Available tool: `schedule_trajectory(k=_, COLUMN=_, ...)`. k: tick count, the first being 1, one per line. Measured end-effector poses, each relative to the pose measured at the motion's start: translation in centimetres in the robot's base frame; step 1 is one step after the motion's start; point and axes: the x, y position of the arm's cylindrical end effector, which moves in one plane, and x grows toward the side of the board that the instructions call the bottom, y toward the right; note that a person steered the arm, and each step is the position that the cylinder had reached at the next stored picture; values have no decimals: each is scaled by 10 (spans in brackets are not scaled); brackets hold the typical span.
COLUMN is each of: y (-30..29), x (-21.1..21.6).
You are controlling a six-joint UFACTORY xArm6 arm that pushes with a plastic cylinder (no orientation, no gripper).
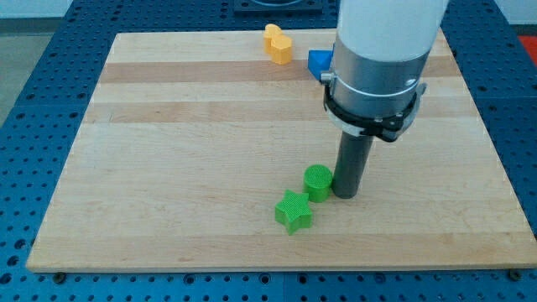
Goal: Move the green circle vertically to the bottom of the yellow hexagon
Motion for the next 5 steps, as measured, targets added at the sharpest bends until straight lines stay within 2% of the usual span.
schedule_trajectory(k=2, y=-28, x=0)
schedule_trajectory(k=4, y=-16, x=-49)
schedule_trajectory(k=5, y=-29, x=-52)
